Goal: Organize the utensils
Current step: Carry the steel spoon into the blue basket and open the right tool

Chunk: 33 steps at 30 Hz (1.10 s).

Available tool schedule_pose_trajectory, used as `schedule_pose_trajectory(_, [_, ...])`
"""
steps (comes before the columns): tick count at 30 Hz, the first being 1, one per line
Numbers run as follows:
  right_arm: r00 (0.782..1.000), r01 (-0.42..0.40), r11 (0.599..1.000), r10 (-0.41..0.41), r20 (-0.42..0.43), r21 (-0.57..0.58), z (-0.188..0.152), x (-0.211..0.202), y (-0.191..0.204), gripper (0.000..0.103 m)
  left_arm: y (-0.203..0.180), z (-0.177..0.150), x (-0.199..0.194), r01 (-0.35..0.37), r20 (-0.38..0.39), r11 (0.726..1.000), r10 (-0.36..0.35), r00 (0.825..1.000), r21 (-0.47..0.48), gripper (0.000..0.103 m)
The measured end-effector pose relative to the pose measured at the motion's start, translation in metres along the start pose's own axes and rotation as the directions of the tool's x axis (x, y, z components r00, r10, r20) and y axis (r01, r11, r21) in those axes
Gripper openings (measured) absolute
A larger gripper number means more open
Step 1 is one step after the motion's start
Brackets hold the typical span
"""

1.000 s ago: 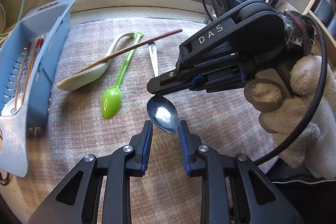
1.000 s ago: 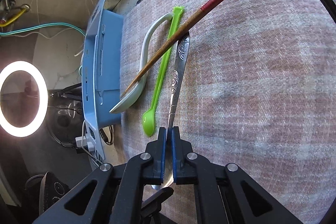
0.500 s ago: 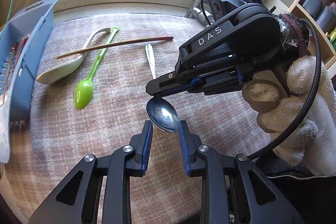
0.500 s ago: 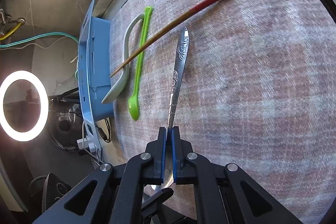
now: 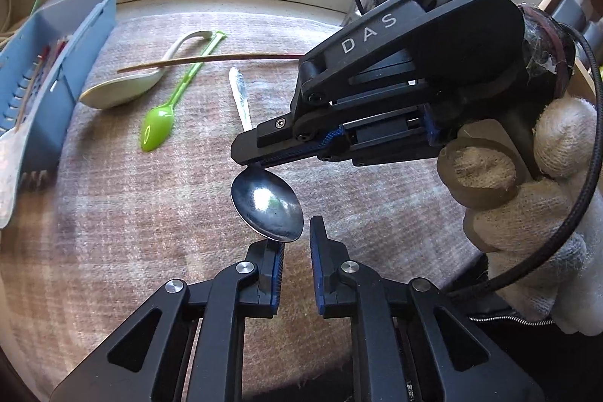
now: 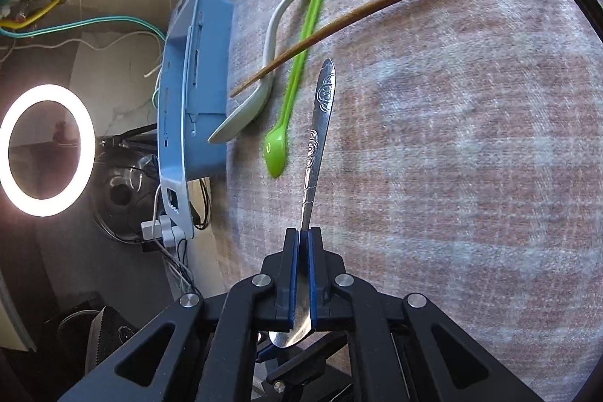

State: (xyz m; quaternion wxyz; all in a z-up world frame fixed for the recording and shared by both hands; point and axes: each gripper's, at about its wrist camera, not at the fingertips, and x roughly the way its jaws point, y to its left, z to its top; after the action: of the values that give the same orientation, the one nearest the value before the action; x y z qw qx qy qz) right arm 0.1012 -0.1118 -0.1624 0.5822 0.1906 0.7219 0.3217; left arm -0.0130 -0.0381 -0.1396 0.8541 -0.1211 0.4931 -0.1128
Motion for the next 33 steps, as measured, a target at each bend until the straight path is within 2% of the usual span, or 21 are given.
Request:
schedule_pose_trajectory(9, [0.999,-0.028,0.995,0.031,0.029,-0.097,0.002,-0.003,0.047,0.002,0.02,0.01,-0.036,-0.057,0.081,0.998,0.058,0.995,-0.013,0.012])
schedule_pose_trajectory(19, [0.997,-0.06,0.978,0.07,0.043,-0.199,0.02,0.018,0.111,0.002,0.061,0.031,-0.07,-0.116,0.161,0.993,0.12,0.98,-0.038,0.012])
schedule_pose_trajectory(29, [0.995,-0.044,0.963,0.065,0.071,-0.266,0.052,0.054,0.158,0.002,0.117,0.056,-0.072,-0.175,0.184,0.983,0.181,0.966,-0.047,0.012])
schedule_pose_trajectory(33, [0.995,-0.029,0.964,0.054,0.086,-0.264,0.065,0.073,0.168,0.002,0.14,0.064,-0.07,-0.173,0.182,0.983,0.181,0.967,-0.055,0.012])
